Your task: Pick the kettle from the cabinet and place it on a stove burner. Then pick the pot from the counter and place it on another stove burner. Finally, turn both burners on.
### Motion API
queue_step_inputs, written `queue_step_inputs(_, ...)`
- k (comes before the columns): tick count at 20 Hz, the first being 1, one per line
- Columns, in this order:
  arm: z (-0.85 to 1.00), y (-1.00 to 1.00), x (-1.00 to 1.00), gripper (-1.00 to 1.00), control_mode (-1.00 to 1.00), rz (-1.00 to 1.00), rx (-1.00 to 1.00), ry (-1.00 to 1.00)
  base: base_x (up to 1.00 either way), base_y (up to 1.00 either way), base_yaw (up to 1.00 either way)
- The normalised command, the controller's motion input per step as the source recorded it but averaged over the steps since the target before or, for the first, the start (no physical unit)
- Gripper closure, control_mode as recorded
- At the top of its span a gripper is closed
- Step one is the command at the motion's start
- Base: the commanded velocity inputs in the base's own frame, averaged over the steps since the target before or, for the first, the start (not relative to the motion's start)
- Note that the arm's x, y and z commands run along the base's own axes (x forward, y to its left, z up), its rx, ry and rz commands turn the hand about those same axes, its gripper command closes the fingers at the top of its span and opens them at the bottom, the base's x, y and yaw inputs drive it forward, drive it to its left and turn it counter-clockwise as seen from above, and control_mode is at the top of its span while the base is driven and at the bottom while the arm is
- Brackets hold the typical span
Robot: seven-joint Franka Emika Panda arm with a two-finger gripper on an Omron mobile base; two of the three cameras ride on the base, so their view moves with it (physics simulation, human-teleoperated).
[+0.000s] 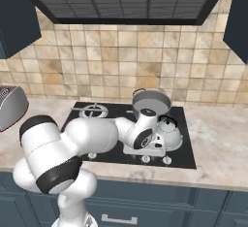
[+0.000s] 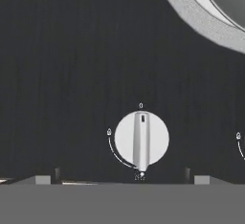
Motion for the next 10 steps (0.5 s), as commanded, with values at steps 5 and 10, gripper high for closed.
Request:
queue_step_inputs(5, -0.14, -0.06, 0.11, -1.00, -1.00, 0.00, 0.00, 0.00, 0.00, 0.00, 0.00)
queue_step_inputs(10, -0.11, 0.00, 0.10, -1.00, -1.00, 0.00, 0.00, 0.00, 0.00, 0.00, 0.00)
